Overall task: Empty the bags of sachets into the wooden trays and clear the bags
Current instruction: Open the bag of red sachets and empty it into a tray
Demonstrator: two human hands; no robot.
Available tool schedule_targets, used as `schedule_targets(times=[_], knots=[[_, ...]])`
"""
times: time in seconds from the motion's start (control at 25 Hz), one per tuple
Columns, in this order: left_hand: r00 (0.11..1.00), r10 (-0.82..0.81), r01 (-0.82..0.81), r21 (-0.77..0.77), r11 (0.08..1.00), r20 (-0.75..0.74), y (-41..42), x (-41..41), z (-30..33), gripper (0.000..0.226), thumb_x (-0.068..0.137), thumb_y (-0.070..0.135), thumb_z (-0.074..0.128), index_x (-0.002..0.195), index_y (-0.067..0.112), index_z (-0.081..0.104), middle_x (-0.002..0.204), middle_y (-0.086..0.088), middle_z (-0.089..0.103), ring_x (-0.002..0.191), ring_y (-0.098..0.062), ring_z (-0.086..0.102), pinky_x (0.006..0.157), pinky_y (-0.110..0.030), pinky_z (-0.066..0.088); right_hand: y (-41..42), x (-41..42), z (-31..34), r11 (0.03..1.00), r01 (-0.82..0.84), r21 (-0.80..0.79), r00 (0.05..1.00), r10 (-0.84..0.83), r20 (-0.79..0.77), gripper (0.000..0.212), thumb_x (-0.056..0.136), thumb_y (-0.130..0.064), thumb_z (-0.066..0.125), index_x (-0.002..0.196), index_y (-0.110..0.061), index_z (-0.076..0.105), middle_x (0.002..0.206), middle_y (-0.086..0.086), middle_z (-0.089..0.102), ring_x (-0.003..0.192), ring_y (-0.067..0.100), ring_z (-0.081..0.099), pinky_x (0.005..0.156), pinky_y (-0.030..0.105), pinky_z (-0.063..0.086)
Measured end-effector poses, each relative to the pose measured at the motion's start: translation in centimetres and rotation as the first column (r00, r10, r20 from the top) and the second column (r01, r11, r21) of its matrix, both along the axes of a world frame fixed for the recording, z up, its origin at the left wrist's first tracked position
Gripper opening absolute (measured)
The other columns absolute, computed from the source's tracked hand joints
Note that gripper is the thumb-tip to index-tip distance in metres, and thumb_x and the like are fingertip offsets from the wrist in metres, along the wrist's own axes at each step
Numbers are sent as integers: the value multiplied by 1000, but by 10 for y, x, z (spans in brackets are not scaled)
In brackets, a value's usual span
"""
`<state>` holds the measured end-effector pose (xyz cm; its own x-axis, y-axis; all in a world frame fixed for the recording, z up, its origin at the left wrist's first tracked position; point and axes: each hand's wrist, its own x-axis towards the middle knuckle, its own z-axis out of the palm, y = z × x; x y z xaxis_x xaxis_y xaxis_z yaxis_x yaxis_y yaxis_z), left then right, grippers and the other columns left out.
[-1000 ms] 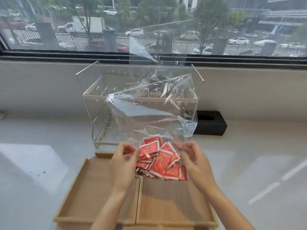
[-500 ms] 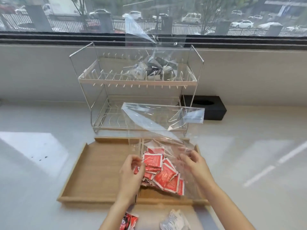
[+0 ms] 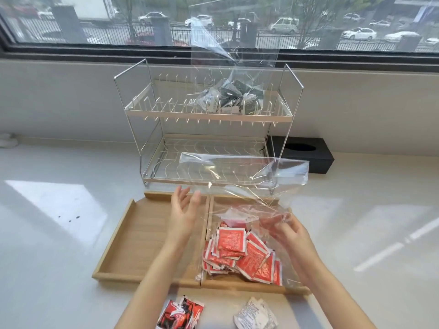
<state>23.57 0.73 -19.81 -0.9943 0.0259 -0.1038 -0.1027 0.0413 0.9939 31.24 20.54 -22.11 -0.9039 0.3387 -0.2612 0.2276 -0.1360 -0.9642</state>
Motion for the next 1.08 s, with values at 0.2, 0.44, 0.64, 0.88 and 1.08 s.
schedule_targets(times=[0.2,0.44,0.64,0.88,1.08], knots=[[996,-92,94,149,984,-17,0,-15,21,25,82,34,55,106,25,57,59,12,62,57,1,58,78,-24,46,6,6,6,999,-33,23,999,33,-7,21,89,4,42,98,-6,58,95,8,70,78,10,70,75,26,57],[996,10,5,180,984,-84,-4,-14,30,6,79,27,62,78,24,57,79,11,61,69,6,59,78,-21,40,17,6,17,997,12,76,996,-5,-88,32,82,-21,63,110,-26,50,116,3,65,111,15,58,89,27,47],[979,-87,131,241,962,-186,-8,-10,41,29,63,36,75,83,22,59,73,11,71,78,-5,66,79,-21,51,34,-2,49,967,203,152,960,-166,-226,52,86,-27,58,132,-23,36,132,2,54,110,2,54,97,19,42],[965,-154,194,182,964,-213,4,-1,52,3,78,20,61,79,21,58,69,12,71,69,0,64,69,-14,48,24,-19,122,742,355,569,831,29,-556,39,86,-21,53,124,-23,47,128,-9,53,118,-5,46,103,12,32],[902,-326,356,63,932,-282,15,14,63,12,81,8,60,77,18,57,68,5,68,64,1,64,61,-8,46,-21,-40,147,330,40,943,851,484,-205,53,82,-44,55,130,-20,49,129,-6,56,125,6,43,116,38,17]])
